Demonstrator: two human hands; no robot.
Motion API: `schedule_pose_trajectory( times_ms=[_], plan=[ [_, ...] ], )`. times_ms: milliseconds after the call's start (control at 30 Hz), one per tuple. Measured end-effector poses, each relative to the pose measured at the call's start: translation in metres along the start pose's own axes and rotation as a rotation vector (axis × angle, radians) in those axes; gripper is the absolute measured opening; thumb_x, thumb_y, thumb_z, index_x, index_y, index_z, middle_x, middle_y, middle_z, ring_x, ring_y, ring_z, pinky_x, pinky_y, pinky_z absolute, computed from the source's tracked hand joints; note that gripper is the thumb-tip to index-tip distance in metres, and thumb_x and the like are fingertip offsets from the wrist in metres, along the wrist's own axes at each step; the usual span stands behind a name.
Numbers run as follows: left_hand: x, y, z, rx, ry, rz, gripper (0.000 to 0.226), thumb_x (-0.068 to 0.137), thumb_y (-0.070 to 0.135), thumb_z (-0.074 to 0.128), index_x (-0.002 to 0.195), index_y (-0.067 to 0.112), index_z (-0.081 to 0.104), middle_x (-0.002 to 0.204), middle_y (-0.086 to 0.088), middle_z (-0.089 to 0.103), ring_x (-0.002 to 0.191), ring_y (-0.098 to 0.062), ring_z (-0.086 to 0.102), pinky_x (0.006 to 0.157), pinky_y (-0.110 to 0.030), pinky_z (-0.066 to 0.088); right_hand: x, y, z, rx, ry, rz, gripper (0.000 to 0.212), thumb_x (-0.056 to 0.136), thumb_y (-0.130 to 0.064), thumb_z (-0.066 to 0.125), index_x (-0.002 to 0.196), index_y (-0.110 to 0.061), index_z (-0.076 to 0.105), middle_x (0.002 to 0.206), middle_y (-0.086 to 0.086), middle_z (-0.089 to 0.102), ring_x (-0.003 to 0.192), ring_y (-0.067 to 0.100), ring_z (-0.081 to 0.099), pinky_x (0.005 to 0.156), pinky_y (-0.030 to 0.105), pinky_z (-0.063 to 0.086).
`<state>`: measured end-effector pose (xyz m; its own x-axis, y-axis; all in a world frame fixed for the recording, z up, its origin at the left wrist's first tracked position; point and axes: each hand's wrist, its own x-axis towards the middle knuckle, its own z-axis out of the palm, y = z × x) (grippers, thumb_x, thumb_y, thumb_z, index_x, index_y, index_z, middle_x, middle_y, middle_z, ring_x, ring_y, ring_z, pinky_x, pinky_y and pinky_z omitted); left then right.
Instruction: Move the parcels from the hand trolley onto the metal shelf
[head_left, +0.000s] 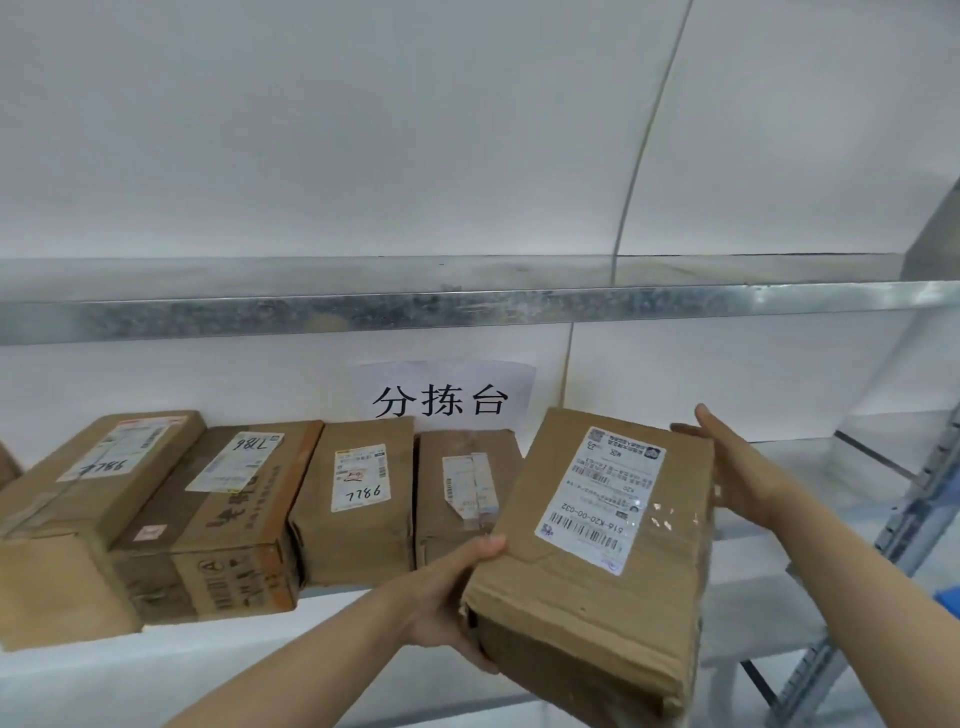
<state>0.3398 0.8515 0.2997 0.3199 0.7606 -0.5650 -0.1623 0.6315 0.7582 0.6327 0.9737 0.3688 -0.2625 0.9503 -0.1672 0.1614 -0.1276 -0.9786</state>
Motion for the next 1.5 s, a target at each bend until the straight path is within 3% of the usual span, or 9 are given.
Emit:
schedule_pose_trajectory(
  times_ms=[133,233,333,400,567,700,1000,1200,1500],
  plan=[
    [0.02,0.01,0.027,-0.121,0.064,0.078,0.086,0.034,0.053,0.089,0.107,0.022,0.056,0.112,-0.01,0.055,0.103,-0.035,0.05,0.102,-0.067,0.03,0.011,0.01,-0.024,-0.016,-0.005,-0.103,0.128,0.026,-0.092,0.058,0.141,-0.043,0.029,0.154,0.0,0.024,0.143,0.029,0.02,0.108,0.053,0.028],
    [0.039,0.017,0.047,-0.176,0.107,0.131,0.055,0.065,0.055,0.075,0.106,0.027,0.053,0.113,-0.007,0.054,0.101,-0.033,0.05,0.103,-0.07,0.026,0.016,0.016,-0.026,-0.105,-0.078,-0.128,0.108,0.051,-0.082,0.061,0.142,-0.052,0.011,0.155,-0.004,0.019,0.138,0.024,0.031,0.1,0.044,0.04],
    [0.056,0.026,0.069,-0.122,0.163,0.157,0.036,0.073,0.052,0.061,0.101,0.03,0.053,0.104,-0.001,0.055,0.1,-0.032,0.051,0.103,-0.073,0.022,0.024,0.027,-0.033,-0.143,-0.13,-0.169,0.082,0.084,-0.04,0.054,0.143,-0.048,-0.003,0.139,-0.012,0.038,0.105,0.003,0.054,0.069,0.018,0.054],
    [0.067,0.033,0.082,-0.063,0.227,0.15,0.027,0.083,0.054,0.048,0.097,0.032,0.052,0.099,0.003,0.055,0.119,-0.038,0.045,0.105,-0.072,0.019,0.032,0.033,-0.043,-0.137,-0.137,-0.192,0.084,0.089,-0.03,0.054,0.144,-0.048,-0.006,0.131,-0.016,0.044,0.1,0.0,0.056,0.063,0.016,0.054],
    [0.102,0.044,0.105,0.261,0.328,0.186,0.075,0.08,0.074,0.043,0.142,0.035,0.029,0.131,0.002,0.055,0.13,-0.031,0.044,0.112,-0.055,0.029,0.053,0.037,-0.061,-0.053,-0.068,-0.207,0.076,0.094,-0.027,0.052,0.146,-0.043,-0.001,0.129,-0.014,0.048,0.108,0.012,0.055,0.092,0.031,0.045],
    [0.118,0.054,0.12,0.474,0.385,0.372,0.069,0.091,0.055,0.04,0.149,0.03,0.013,0.132,0.009,0.051,0.104,-0.007,0.053,0.084,-0.021,0.051,0.072,0.038,-0.07,-0.037,-0.079,-0.187,0.069,0.095,-0.025,0.047,0.146,-0.041,0.002,0.126,-0.01,0.048,0.101,0.008,0.057,0.089,0.03,0.045],
    [0.15,0.082,0.09,0.88,0.554,0.413,0.099,0.084,0.045,0.062,0.15,0.025,-0.009,0.15,0.002,0.033,0.128,-0.016,0.045,0.106,-0.029,0.038,0.134,0.07,-0.051,-0.222,-0.107,-0.148,0.052,0.1,-0.026,0.037,0.147,-0.037,0.017,0.145,-0.001,0.039,0.124,0.02,0.045,0.105,0.035,0.038],
    [0.167,0.087,0.07,1.117,0.66,0.35,0.089,0.087,0.05,0.056,0.151,0.023,0.001,0.154,0.0,0.026,0.134,-0.019,0.039,0.108,-0.032,0.036,0.163,0.082,-0.026,-0.186,-0.165,-0.09,0.071,0.087,-0.02,0.063,0.145,-0.033,0.025,0.141,0.001,0.045,0.116,0.017,0.049,0.091,0.029,0.043],
    [0.197,0.088,0.042,1.18,0.695,0.157,0.078,0.093,0.055,0.04,0.151,0.027,-0.004,0.159,-0.006,0.009,0.145,-0.026,0.014,0.118,-0.043,0.02,0.196,0.09,-0.013,-0.262,-0.138,-0.045,0.073,0.087,-0.024,0.063,0.147,-0.027,0.022,0.146,0.007,0.04,0.127,0.025,0.044,0.096,0.031,0.04]
  ],
)
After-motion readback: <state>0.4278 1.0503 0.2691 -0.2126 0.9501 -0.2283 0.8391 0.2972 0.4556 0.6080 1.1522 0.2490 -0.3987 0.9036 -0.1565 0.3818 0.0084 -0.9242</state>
